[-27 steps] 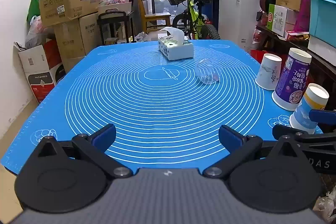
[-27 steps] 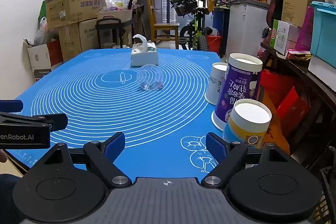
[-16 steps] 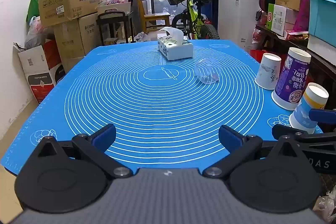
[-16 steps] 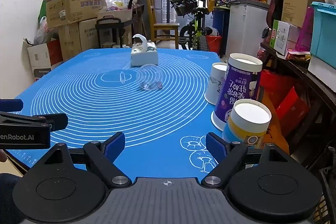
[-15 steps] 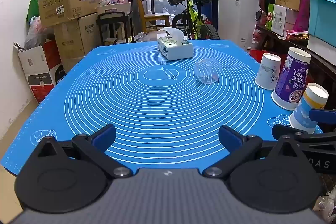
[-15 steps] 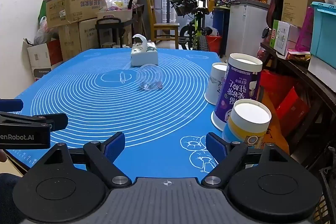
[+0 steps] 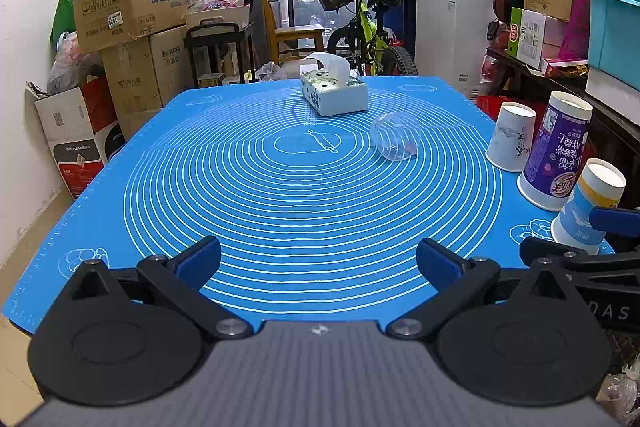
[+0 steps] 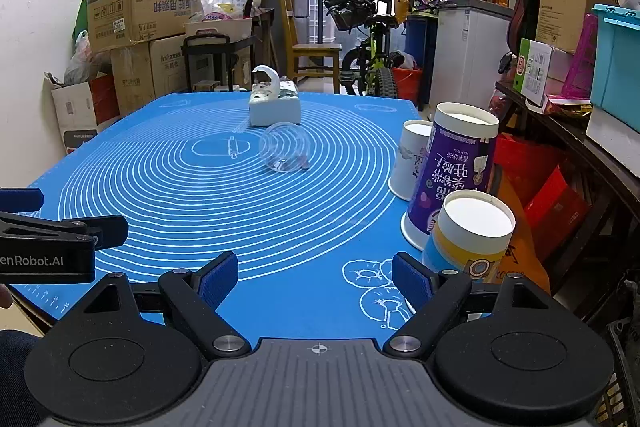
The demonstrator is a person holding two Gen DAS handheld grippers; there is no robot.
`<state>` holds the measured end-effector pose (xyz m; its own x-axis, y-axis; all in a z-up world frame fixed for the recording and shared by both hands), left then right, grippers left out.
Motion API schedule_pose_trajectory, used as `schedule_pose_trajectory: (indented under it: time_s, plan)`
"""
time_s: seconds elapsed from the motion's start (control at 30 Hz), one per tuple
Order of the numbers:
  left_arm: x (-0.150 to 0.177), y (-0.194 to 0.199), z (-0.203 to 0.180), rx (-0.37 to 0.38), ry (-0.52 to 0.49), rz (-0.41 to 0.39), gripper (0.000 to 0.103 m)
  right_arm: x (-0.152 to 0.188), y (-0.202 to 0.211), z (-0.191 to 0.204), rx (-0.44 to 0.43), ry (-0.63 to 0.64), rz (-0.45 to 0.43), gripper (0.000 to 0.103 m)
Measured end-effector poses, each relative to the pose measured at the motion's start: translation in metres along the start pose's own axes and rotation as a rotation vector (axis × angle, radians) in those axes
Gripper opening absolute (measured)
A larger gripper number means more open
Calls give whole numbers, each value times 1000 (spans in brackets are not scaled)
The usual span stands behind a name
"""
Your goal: Flip cup upside down
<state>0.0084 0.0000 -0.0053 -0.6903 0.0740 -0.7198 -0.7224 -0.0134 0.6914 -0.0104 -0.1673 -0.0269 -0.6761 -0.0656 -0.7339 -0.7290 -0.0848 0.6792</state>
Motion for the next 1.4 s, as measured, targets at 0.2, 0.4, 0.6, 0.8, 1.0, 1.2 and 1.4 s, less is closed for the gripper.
schedule_pose_trajectory:
  time_s: [0.2, 0.4, 0.6, 0.8, 1.0, 1.2, 1.4]
  plan:
    - [0, 3, -1, 0, 0, -2, 102, 0, -1, 0, 0, 1, 0, 86]
    - [0, 3, -1, 0, 0, -2, 102, 0, 0, 1, 0, 1, 0, 86]
    - [-2, 2, 1, -1, 1, -4, 102, 1, -2, 0, 0, 1, 0, 86]
    - [-3, 2, 2, -1, -1, -4, 102, 2, -1, -2, -1, -2, 2, 86]
    - [-1, 4, 2, -2, 1, -3, 102, -1, 1, 1, 1, -1, 0, 86]
    - [-1, 3, 2, -1, 1, -4, 102, -1, 1, 1, 1, 1, -1, 86]
    - [-3, 4, 5, -3, 0, -6, 102, -1, 1, 1, 2, 0, 0, 86]
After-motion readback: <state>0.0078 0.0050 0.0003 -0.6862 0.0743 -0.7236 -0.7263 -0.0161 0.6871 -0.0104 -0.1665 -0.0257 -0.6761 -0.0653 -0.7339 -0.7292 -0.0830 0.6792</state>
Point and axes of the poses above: each gripper's, at about its wrist camera, not at the fingertips, and y roughly against the way its jaws point, z to its left, x to its underside, the point moved 1 cm from there along -y, roughly the way its jaws point, and after that the axes turned 11 degrees about z, right-handed, at the moved point
